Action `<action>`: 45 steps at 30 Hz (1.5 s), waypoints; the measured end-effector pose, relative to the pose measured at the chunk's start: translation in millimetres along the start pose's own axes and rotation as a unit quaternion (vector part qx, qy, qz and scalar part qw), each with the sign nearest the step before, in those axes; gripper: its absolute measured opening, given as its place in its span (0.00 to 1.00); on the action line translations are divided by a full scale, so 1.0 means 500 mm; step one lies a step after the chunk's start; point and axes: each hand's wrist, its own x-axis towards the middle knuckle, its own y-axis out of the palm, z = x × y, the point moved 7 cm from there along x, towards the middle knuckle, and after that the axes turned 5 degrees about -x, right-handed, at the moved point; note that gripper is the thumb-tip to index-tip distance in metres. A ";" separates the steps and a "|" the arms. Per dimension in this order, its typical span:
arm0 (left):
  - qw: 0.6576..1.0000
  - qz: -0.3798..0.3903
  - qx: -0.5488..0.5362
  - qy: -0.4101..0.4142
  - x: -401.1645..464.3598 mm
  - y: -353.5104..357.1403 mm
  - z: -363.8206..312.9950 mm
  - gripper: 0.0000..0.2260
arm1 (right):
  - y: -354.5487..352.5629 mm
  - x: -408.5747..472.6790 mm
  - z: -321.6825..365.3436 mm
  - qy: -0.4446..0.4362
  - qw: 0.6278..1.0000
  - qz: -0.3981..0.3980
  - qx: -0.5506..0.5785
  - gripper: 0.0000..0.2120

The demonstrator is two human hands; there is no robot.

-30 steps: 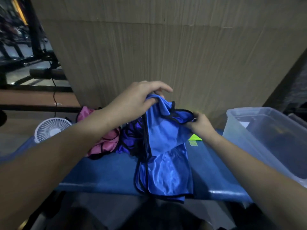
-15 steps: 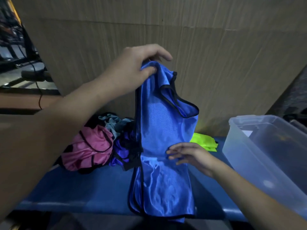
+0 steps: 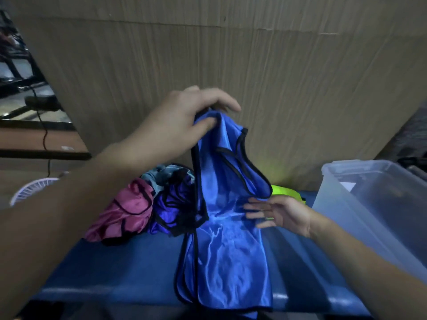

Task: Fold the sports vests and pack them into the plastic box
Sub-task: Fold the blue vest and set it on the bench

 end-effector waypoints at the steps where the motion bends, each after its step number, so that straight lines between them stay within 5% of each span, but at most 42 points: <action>1: 1.000 0.006 -0.006 0.006 -0.016 0.017 -0.004 0.17 | -0.006 -0.007 -0.012 0.005 1.000 -0.004 0.003 0.32; 3: 0.999 0.023 -0.011 0.025 -0.047 0.054 -0.016 0.16 | -0.010 -0.024 -0.026 0.001 1.000 0.001 0.019 0.33; 6: 0.995 0.072 -0.003 0.064 -0.103 0.117 -0.032 0.14 | -0.024 -0.045 -0.042 0.030 0.999 -0.015 0.023 0.20; 13: 0.976 0.195 -0.028 0.093 -0.267 0.244 -0.049 0.14 | -0.039 -0.081 -0.072 0.016 0.979 -0.107 -0.174 0.10; 15: 0.972 0.214 -0.028 0.093 -0.305 0.270 -0.059 0.16 | -0.026 -0.088 -0.074 -0.015 0.947 -0.131 -0.292 0.06; 18: 0.962 0.254 -0.019 0.099 -0.358 0.310 -0.072 0.17 | -0.002 -0.087 -0.072 -0.090 0.843 -0.158 -0.507 0.03; 22: 0.947 0.317 -0.027 0.043 -0.416 0.356 -0.055 0.18 | 0.024 -0.084 -0.086 -0.075 0.771 -0.161 -0.611 0.04; 29: 0.907 0.416 -0.057 -0.019 -0.494 0.408 -0.025 0.23 | 0.034 -0.074 -0.101 -0.028 0.754 -0.190 -0.629 0.04; 32: 0.868 0.464 -0.172 -0.036 -0.508 0.409 -0.037 0.26 | 0.038 -0.064 -0.107 -0.001 0.774 -0.209 -0.597 0.08; 34: 0.859 0.421 -0.280 -0.081 -0.482 0.396 -0.024 0.19 | 0.035 -0.056 -0.110 0.016 0.788 -0.229 -0.572 0.13; 36: 0.890 0.275 -0.319 -0.174 -0.432 0.379 0.047 0.08 | 0.029 -0.047 -0.108 0.026 0.811 -0.246 -0.531 0.16; 39: 0.906 0.027 -0.200 -0.373 -0.395 0.344 0.216 0.05 | 0.020 -0.035 -0.103 0.035 0.848 -0.266 -0.456 0.18; 45: 0.876 0.123 0.021 -0.466 -0.370 0.380 0.315 0.20 | 0.000 0.000 -0.090 0.048 0.878 -0.286 -0.380 0.14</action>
